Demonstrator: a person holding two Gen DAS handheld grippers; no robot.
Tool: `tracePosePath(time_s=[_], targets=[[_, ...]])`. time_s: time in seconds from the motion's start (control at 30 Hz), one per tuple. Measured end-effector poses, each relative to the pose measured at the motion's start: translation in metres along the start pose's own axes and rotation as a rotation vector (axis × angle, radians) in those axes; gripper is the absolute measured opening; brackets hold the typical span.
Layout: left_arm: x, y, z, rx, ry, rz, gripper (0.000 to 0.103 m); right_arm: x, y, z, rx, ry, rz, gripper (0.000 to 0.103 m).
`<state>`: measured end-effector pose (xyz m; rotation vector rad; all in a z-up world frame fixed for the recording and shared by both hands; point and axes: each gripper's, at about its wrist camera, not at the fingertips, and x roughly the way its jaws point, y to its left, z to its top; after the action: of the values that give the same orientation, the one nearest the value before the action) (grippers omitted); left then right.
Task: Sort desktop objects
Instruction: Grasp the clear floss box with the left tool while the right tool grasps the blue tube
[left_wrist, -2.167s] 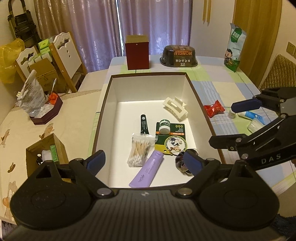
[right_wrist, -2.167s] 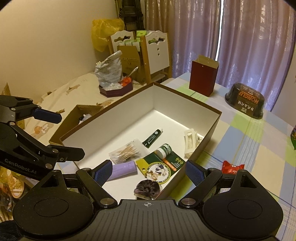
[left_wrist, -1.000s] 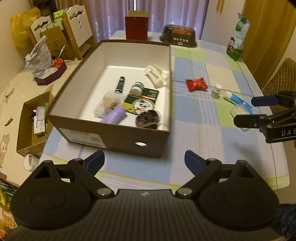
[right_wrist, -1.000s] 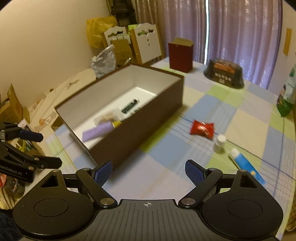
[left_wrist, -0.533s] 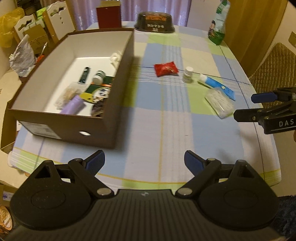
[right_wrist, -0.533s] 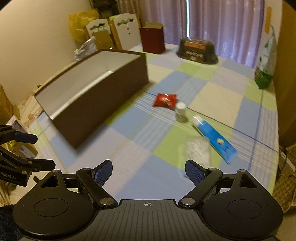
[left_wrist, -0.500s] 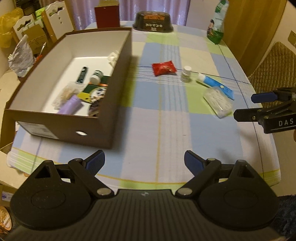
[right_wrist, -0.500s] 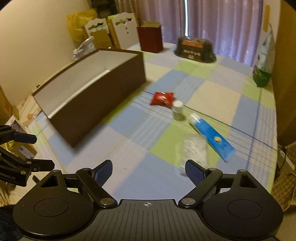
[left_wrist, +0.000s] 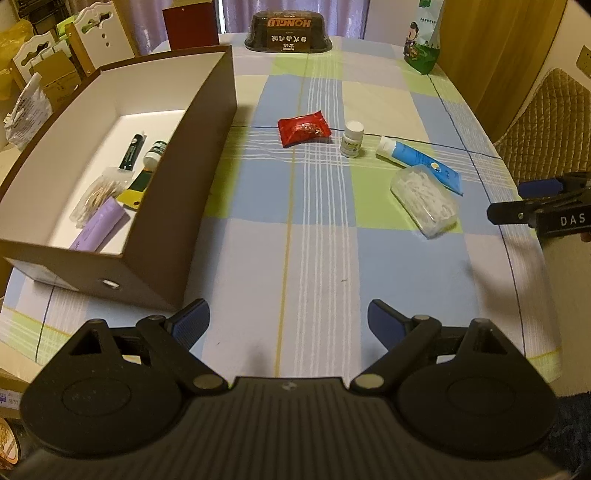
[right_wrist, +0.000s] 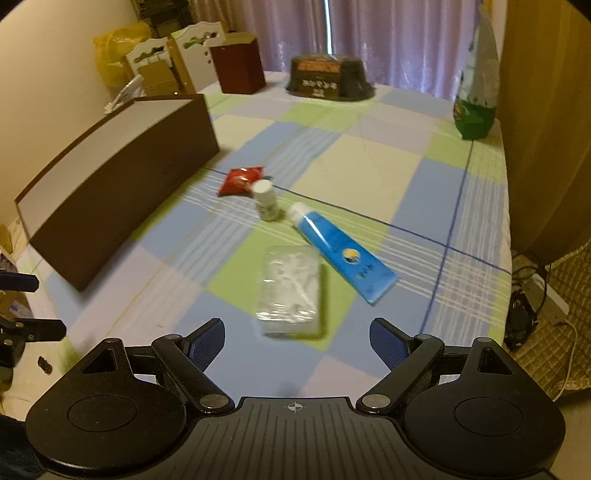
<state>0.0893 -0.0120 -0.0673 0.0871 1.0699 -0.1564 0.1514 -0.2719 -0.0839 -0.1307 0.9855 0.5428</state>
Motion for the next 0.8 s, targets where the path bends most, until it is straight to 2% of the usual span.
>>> tracePosePath(time_s=[0.13, 0.33, 0.5, 0.57, 0.67, 0.8], targets=[[0.013, -0.010, 0.009, 0.020, 0.010, -0.012, 0.090, 0.004, -0.027, -0.002, 0.056, 0.015, -0.038, 0.088], [0.039, -0.039, 0.022, 0.062, 0.030, -0.077, 0.090, -0.001, -0.068, -0.016, 0.136, 0.031, -0.118, 0.088], [0.065, -0.072, 0.035, 0.091, 0.043, -0.175, 0.090, -0.008, -0.097, -0.029, 0.212, 0.042, -0.157, 0.088], [0.076, -0.086, 0.044, 0.108, 0.034, -0.219, 0.090, -0.011, -0.106, -0.032, 0.237, 0.043, -0.170, 0.088], [0.091, -0.108, 0.058, 0.143, 0.008, -0.244, 0.090, -0.019, -0.117, -0.035, 0.268, 0.037, -0.187, 0.088], [0.112, -0.131, 0.076, 0.153, -0.021, -0.239, 0.090, -0.024, -0.127, -0.040, 0.299, 0.040, -0.207, 0.088]])
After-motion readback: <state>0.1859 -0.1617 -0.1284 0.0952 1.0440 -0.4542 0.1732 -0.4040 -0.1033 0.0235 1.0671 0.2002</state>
